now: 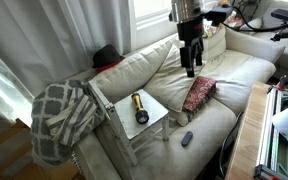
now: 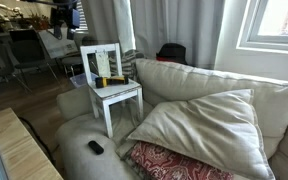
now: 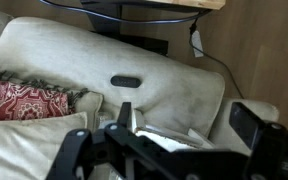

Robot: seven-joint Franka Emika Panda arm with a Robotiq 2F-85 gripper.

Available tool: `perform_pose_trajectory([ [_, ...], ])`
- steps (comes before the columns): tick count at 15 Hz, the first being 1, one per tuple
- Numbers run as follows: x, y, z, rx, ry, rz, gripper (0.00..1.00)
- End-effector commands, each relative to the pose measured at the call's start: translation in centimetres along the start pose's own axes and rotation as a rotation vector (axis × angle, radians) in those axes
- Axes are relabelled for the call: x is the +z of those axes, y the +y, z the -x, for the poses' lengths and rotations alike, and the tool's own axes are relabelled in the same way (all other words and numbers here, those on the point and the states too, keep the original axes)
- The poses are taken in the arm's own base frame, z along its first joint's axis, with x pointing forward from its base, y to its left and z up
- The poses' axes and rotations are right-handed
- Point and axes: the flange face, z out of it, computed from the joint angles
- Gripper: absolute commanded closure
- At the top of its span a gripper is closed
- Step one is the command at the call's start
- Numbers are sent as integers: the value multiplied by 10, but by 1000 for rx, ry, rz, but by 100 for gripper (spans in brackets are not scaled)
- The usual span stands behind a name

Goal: Put the torch upright

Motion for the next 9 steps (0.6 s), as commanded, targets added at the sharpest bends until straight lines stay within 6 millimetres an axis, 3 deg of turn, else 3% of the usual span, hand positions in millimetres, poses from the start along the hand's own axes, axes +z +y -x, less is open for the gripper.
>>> perform_pose_trajectory([
  [1, 15, -12, -79, 126, -13, -33, 0],
  [3, 20, -17, -120, 197, 30, -46, 0],
  [5, 15, -27, -142, 218, 87, -43, 0],
  [6, 15, -16, -116, 186, 68, -47, 0],
  [9, 17, -24, -140, 202, 79, -56, 0],
])
